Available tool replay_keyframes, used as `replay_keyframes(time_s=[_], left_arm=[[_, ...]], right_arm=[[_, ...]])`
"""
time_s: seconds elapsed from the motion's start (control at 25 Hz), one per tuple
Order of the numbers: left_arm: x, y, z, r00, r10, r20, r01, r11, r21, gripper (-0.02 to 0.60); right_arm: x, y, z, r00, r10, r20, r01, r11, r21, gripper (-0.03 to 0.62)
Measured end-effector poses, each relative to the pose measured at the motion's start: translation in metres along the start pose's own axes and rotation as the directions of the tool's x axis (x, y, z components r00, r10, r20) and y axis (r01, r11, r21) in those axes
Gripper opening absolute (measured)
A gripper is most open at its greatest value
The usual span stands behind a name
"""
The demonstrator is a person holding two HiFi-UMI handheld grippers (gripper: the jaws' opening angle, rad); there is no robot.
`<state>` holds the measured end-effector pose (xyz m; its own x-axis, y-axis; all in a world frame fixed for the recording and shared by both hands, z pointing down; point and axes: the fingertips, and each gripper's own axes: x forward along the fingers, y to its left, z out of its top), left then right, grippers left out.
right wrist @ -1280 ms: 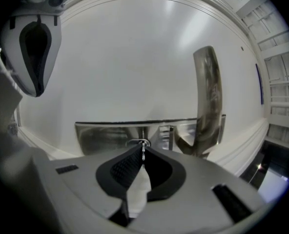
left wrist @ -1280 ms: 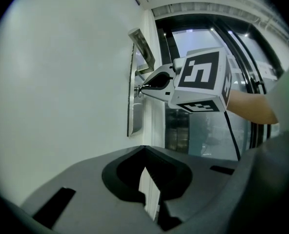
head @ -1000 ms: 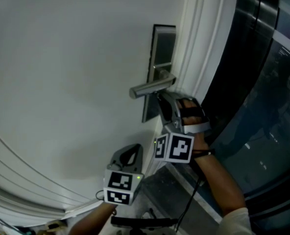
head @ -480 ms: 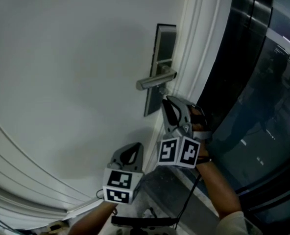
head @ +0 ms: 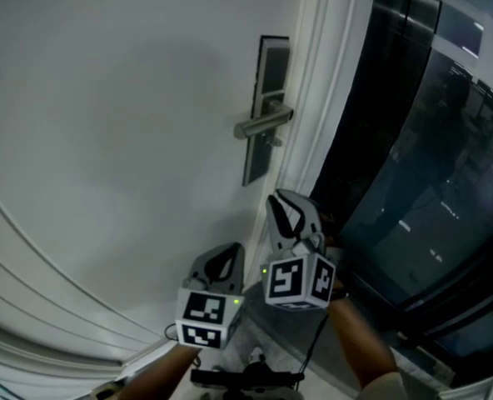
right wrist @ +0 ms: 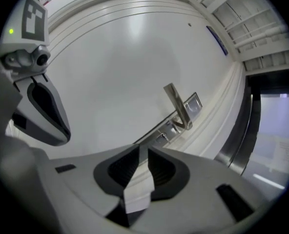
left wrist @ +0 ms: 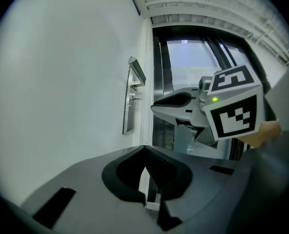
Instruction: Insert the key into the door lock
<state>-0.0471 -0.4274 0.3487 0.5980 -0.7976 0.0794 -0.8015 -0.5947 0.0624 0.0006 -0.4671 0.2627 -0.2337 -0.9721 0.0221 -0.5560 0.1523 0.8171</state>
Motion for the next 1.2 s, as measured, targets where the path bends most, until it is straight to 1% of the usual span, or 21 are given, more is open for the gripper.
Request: replay_keyframes(time_s=[0.16, 0.28, 0.44, 0.48, 0.68, 0.84, 0.96, 1.12, 1.2], left_arm=[[-0.01, -0.004, -0.005, 1.0, -0.018, 0.001, 0.018, 1.0, -0.016, 0.003], [-0.016, -0.008, -0.007, 1.0, -0.027, -0.005, 0.027, 0.999, -0.023, 0.003], [-0.019, -0.013, -0.01, 0.999, -0.033, -0.011, 0.033, 0.999, -0.026, 0.003], [-0.02, -0.016, -0.011, 0.999, -0.033, -0.012, 0.033, 0.999, -0.026, 0.003], [-0.028, -0.037, -0.014, 0.999, -0.027, -0.019, 0.026, 0.999, -0.018, 0.003], [-0.033, -0.055, -0.014, 1.0, -0.018, -0.021, 0.018, 1.0, -0.004, 0.003], [-0.033, -0.072, -0.018, 1.0, -0.011, -0.024, 0.011, 1.0, 0.005, 0.003], [-0.038, -0.099, -0.022, 1.0, -0.002, -0.03, 0.002, 1.0, 0.015, 0.003], [-0.04, -0.112, -0.025, 1.0, 0.003, -0.03, -0.002, 1.0, 0.019, 0.003]], right_arm=[[-0.019, 0.019, -0.004, 0.999, 0.029, -0.029, -0.026, 0.993, 0.115, 0.055], [-0.033, 0.034, -0.012, 0.997, 0.065, -0.043, -0.053, 0.971, 0.233, 0.055], [-0.05, 0.046, -0.022, 0.993, 0.103, -0.057, -0.074, 0.924, 0.376, 0.054], [-0.055, 0.048, -0.023, 0.992, 0.109, -0.058, -0.077, 0.911, 0.406, 0.044], [-0.083, 0.061, -0.03, 0.987, 0.157, -0.037, -0.112, 0.832, 0.543, 0.021], [-0.103, 0.062, -0.037, 0.986, 0.166, -0.01, -0.124, 0.777, 0.618, 0.011], [-0.119, 0.062, -0.047, 0.985, 0.172, 0.0, -0.131, 0.752, 0.646, 0.006], [-0.145, 0.066, -0.058, 0.978, 0.206, 0.015, -0.159, 0.704, 0.692, 0.006], [-0.157, 0.068, -0.065, 0.978, 0.209, 0.024, -0.165, 0.69, 0.705, 0.006]])
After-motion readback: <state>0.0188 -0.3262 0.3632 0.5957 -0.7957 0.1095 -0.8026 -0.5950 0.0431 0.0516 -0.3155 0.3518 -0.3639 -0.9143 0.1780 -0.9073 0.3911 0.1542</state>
